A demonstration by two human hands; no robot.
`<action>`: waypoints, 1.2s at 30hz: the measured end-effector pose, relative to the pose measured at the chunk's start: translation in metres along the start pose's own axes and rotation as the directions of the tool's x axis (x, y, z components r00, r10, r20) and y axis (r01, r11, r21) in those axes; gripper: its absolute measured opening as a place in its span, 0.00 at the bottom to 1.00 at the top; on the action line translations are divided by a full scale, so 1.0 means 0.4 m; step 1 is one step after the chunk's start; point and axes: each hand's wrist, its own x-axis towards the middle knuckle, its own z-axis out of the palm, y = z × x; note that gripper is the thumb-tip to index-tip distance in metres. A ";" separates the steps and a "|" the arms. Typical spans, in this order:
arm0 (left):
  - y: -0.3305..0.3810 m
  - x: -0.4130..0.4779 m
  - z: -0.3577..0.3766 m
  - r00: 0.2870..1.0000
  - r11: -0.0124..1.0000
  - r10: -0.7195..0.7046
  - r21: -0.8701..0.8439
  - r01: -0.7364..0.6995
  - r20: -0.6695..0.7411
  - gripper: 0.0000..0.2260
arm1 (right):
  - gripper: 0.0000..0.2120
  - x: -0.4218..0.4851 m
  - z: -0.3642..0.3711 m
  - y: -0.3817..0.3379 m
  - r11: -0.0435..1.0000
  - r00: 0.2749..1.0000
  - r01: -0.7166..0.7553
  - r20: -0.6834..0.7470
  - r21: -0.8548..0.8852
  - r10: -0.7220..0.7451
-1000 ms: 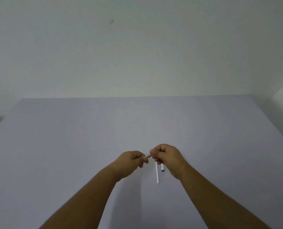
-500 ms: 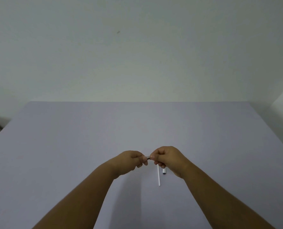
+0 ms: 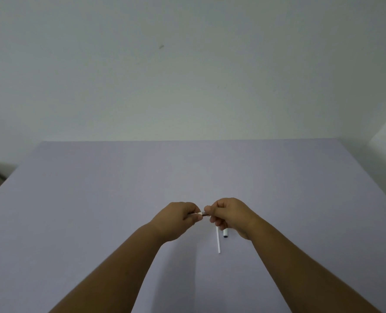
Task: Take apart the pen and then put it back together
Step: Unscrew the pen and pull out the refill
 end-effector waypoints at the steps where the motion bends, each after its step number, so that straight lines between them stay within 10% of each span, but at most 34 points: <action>1: 0.001 0.000 0.000 1.000 1.000 0.003 0.004 -0.003 -0.005 0.10 | 0.06 0.001 -0.001 0.002 0.999 0.999 0.024 -0.023 -0.027 -0.024; 36: 0.026 0.019 -0.011 0.995 0.996 0.047 0.074 -0.040 -0.092 0.12 | 0.04 0.007 -0.024 0.001 0.995 0.993 0.101 -0.065 -0.017 -0.102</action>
